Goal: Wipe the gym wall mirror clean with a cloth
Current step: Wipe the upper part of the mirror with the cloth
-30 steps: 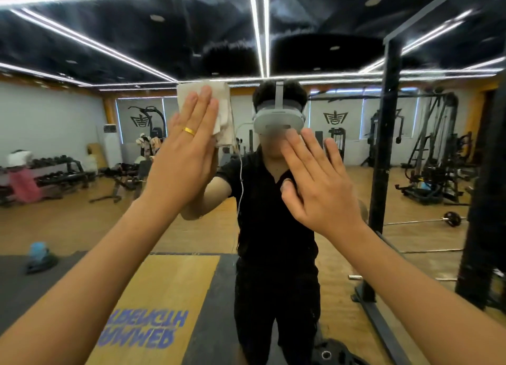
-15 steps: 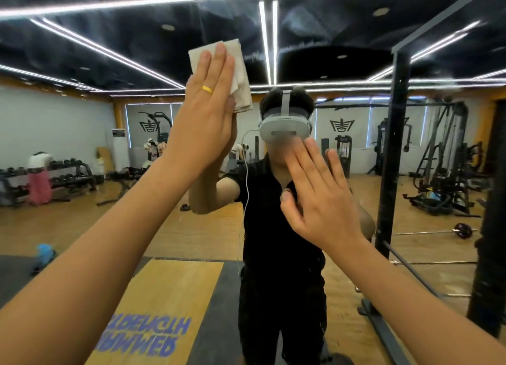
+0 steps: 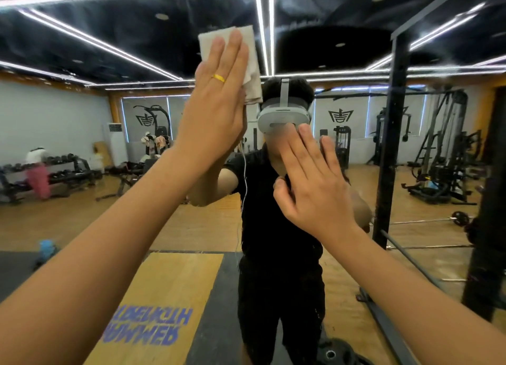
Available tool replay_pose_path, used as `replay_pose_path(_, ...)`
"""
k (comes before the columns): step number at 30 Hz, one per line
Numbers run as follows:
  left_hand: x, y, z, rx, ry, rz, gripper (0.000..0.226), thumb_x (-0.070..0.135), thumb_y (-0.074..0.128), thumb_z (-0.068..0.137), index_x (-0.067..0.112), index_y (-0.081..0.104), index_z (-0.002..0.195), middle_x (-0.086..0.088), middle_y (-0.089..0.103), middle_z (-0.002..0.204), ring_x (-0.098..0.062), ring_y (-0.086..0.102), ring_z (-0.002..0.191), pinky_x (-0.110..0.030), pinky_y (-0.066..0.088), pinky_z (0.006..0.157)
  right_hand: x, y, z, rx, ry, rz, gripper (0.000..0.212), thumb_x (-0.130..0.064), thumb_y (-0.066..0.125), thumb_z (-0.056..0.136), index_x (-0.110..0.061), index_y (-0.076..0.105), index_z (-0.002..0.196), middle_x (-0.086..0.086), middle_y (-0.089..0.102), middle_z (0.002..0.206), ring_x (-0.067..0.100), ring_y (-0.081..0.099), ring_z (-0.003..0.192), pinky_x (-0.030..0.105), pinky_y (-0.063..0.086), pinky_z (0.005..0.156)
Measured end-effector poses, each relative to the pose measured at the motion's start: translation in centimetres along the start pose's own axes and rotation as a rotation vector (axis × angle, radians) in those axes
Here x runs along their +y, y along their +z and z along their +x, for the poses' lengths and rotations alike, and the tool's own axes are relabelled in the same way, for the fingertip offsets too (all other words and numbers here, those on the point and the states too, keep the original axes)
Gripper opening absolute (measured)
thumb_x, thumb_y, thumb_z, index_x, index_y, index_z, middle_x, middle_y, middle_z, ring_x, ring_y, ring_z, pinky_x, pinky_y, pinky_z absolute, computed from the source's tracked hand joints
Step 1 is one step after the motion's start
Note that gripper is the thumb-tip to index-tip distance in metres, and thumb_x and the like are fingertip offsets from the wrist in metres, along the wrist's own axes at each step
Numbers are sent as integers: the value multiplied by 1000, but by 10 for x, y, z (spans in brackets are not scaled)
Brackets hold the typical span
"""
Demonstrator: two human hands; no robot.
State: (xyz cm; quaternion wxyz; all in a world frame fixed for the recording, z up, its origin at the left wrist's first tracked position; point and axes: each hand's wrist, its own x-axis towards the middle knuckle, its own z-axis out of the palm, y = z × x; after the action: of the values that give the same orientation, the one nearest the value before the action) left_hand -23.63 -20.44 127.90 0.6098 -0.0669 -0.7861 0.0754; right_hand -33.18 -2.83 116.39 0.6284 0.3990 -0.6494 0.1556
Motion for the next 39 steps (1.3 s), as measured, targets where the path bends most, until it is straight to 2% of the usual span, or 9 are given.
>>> replay_pose_path(10, 80, 29, 81, -180, 416, 94, 67, 11, 48, 105, 6, 15, 163, -14, 11, 172, -33, 8, 159, -42, 5, 127, -4, 0, 1, 21, 19, 13, 62, -26, 53, 96, -2, 44, 153, 16, 37, 163, 31, 27, 155, 53, 17, 128)
replay_pose_path(14, 137, 57, 90, -226, 515, 147, 73, 15, 51, 103, 9, 12, 164, -11, 8, 173, -29, 6, 160, -43, 4, 128, -2, 4, -1, 14, 27, 15, 40, -26, 56, 93, -1, 68, 121, 19, 67, 127, 37, 54, 130, 47, 19, 127)
replay_pose_path(16, 160, 71, 87, -225, 552, 171, 72, 18, 52, 104, 10, 13, 164, -11, 10, 173, -29, 8, 159, -45, 9, 128, -1, 0, -2, -36, 30, 15, 46, -31, 50, 93, -3, 64, 126, 21, 65, 132, 35, 50, 127, 45, 24, 121)
replay_pose_path(18, 168, 77, 84, -223, 533, 181, 73, 17, 51, 103, 11, 12, 165, -10, 9, 173, -28, 7, 160, -44, 10, 128, 2, -3, -3, -67, 12, -9, 61, -36, 46, 93, -5, 46, 146, 20, 51, 152, 31, 39, 136, 44, 24, 117)
replay_pose_path(22, 141, 59, 79, -193, 424, 183, 76, 5, 49, 101, 12, 8, 165, -7, 4, 174, -25, 4, 160, -43, 7, 128, 5, -3, -2, -7, 13, 45, 40, -29, 55, 93, -2, 68, 121, 19, 68, 125, 33, 50, 127, 39, 11, 127)
replay_pose_path(27, 56, 25, 38, -62, 198, 77, 76, 6, 60, 100, 9, 19, 163, -9, 16, 172, -28, 13, 158, -39, 8, 125, 7, -6, -2, -23, 12, 35, 63, -27, 54, 98, -5, 40, 156, 14, 33, 165, 28, 23, 157, 51, 17, 128)
replay_pose_path(33, -16, -8, -81, -61, -88, 31, 64, 11, 45, 104, 6, 19, 164, -8, 13, 172, -12, -2, 154, -47, 18, 124, -1, -6, 0, -13, 61, 66, 68, -24, 57, 97, -8, 35, 159, 10, 27, 168, 25, 18, 158, 48, 3, 130)
replay_pose_path(36, -33, -8, -121, -72, -137, 28, 64, 9, 43, 107, 7, 16, 164, -9, 10, 173, -16, -3, 157, -58, 28, 123, -14, -7, 6, 20, 89, 88, 67, -21, 59, 95, -4, 38, 156, 13, 28, 167, 27, 19, 158, 46, 1, 130)
replay_pose_path(39, -34, -1, -129, -51, -118, -15, 61, 14, 41, 109, 5, 17, 164, -10, 10, 172, -20, -3, 159, -49, 21, 128, -27, -5, 20, 30, 48, 125, 66, -19, 57, 96, -3, 37, 157, 14, 28, 167, 28, 20, 157, 46, 0, 130)
